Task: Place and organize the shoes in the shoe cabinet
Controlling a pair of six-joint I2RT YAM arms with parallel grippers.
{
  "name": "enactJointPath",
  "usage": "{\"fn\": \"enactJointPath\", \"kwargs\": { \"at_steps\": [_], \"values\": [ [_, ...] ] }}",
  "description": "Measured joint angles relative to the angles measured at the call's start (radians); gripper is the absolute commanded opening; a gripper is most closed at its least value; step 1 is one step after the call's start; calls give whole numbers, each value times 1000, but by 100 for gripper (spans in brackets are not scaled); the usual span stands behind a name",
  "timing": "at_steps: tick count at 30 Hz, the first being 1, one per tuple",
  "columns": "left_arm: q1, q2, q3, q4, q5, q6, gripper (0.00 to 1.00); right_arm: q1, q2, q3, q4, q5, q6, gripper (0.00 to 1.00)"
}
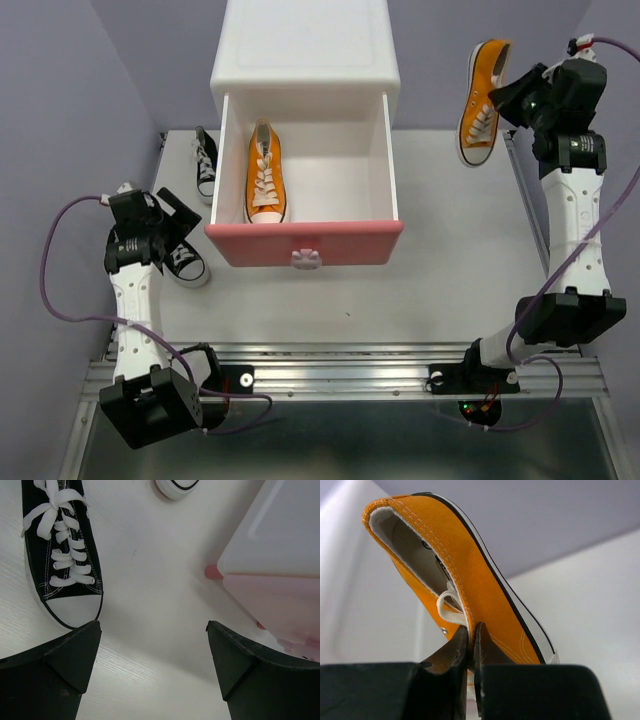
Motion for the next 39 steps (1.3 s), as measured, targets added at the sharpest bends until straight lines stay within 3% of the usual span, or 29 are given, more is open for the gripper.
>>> {"fn": "enactJointPath", "kwargs": {
  "at_steps": [8,15,18,23,30,39],
  "values": [
    [0,19,93,-60,15,18,99,0,63,243,280,-177,299,1],
    [0,23,122,-86,22,21,99,29,166,453,466,-227,537,1],
    [0,29,135,-94,22,21,99,101,212,536,509,-221,596,0],
    [0,31,143,-97,23,20,99,328,291,613,560,-219,640,1],
    [0,35,146,-99,20,14,99,576,358,615,545,-282,640,0],
    [0,35,146,-98,17,-2,99,765,340,586,274,-331,468,1]
  ]
}}
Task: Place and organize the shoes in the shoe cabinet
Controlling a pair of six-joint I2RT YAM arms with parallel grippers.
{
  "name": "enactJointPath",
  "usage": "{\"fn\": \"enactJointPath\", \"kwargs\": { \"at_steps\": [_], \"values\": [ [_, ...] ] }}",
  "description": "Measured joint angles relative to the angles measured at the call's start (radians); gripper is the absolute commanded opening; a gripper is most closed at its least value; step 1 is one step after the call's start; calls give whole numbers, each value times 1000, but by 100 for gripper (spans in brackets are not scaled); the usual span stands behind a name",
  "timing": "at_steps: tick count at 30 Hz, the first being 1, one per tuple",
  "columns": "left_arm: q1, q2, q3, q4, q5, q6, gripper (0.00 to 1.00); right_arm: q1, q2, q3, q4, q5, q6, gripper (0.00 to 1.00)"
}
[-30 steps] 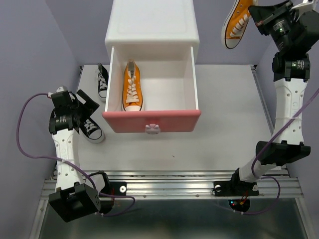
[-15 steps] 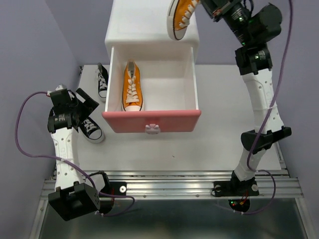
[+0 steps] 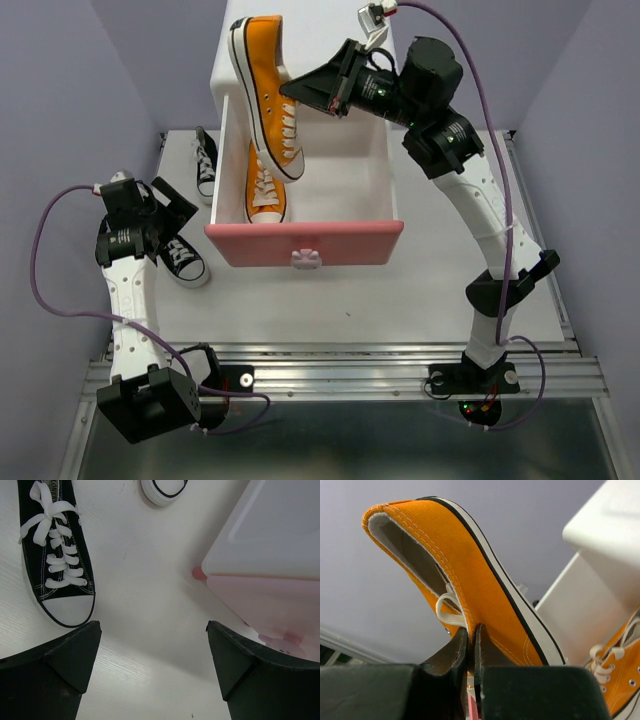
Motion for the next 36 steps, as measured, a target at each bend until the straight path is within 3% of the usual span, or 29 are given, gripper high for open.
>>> {"fn": "enactJointPath", "kwargs": {
  "at_steps": [8,11,19,36],
  "values": [
    [0,-1,-6,6,-3,-4,99,122,-51,-67,-267,87,-159,1],
    [0,-6,-20,5,-3,-4,99,152,-92,-137,-340,160,-201,0],
    [0,-29,-37,3,-4,-4,99,219,-100,-126,-510,408,-291,1],
    [0,-35,-39,4,-21,2,99,335,-86,-79,-649,959,-224,1]
  ]
}}
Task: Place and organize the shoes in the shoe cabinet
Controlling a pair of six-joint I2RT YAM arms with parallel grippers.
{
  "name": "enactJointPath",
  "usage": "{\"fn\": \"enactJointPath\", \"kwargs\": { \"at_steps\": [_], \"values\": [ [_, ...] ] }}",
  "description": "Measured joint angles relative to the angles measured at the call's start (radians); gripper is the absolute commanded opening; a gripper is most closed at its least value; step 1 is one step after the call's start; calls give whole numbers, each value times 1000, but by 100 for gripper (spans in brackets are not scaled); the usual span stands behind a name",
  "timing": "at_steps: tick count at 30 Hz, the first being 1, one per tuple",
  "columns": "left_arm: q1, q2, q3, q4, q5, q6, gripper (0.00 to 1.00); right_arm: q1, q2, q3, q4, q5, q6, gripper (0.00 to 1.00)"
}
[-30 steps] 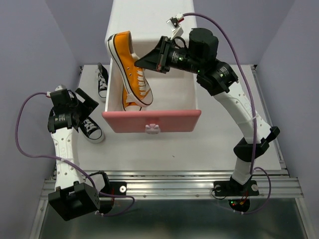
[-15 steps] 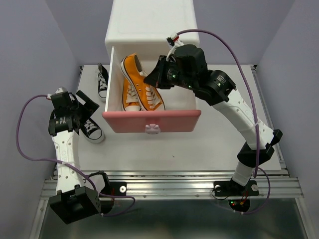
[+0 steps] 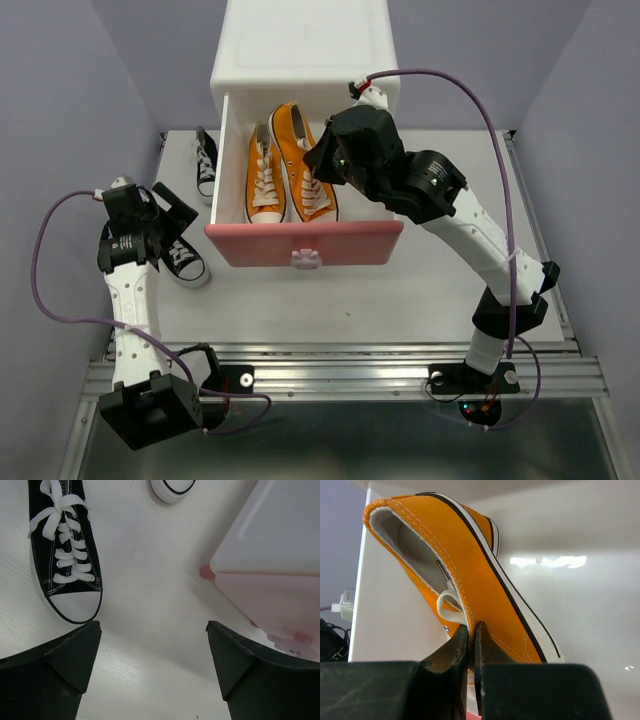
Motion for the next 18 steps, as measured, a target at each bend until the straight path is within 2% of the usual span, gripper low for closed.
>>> {"fn": "enactJointPath", "kwargs": {
  "at_steps": [6,18],
  "values": [
    [0,0,-16,-7,-7,2,99,45,42,69,-34,142,68,1],
    [0,-4,-38,-8,-20,2,99,51,61,69,-69,246,151,1]
  ]
}}
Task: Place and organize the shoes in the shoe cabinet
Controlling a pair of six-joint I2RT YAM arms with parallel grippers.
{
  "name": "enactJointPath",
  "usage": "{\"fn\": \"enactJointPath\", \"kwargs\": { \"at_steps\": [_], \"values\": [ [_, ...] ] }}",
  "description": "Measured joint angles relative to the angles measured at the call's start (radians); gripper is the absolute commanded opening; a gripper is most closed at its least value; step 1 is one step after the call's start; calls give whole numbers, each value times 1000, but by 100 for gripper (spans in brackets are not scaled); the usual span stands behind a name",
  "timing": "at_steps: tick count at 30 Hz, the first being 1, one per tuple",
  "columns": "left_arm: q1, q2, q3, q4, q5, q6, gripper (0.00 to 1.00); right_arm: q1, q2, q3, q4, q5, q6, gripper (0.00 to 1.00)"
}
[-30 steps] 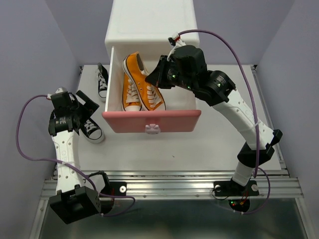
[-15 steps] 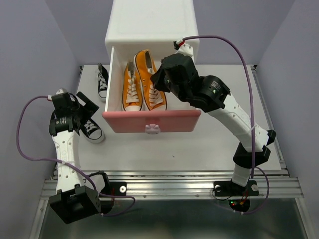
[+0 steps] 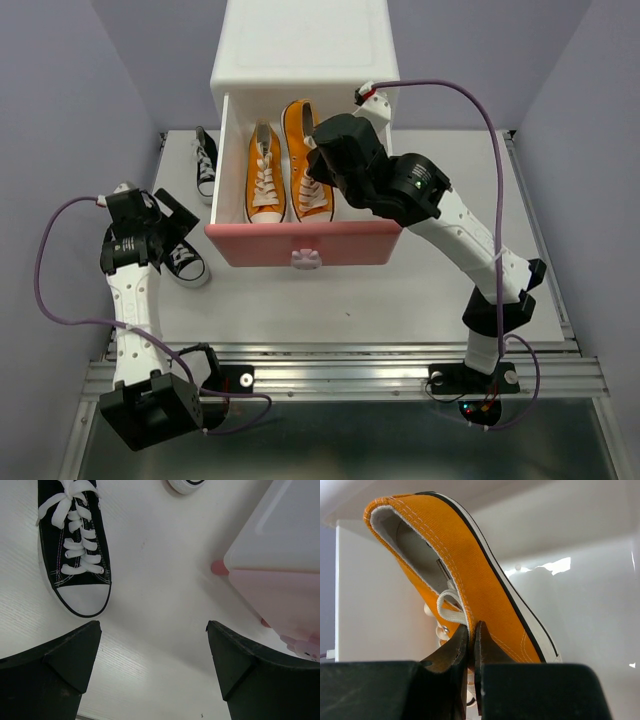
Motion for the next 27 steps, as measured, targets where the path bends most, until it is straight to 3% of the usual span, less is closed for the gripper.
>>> {"fn": "enactJointPath", "kwargs": {
  "at_steps": [27],
  "values": [
    [0,-24,-26,-7,-22,-1,99,0,62,-31,15,50,35,1]
  ]
}}
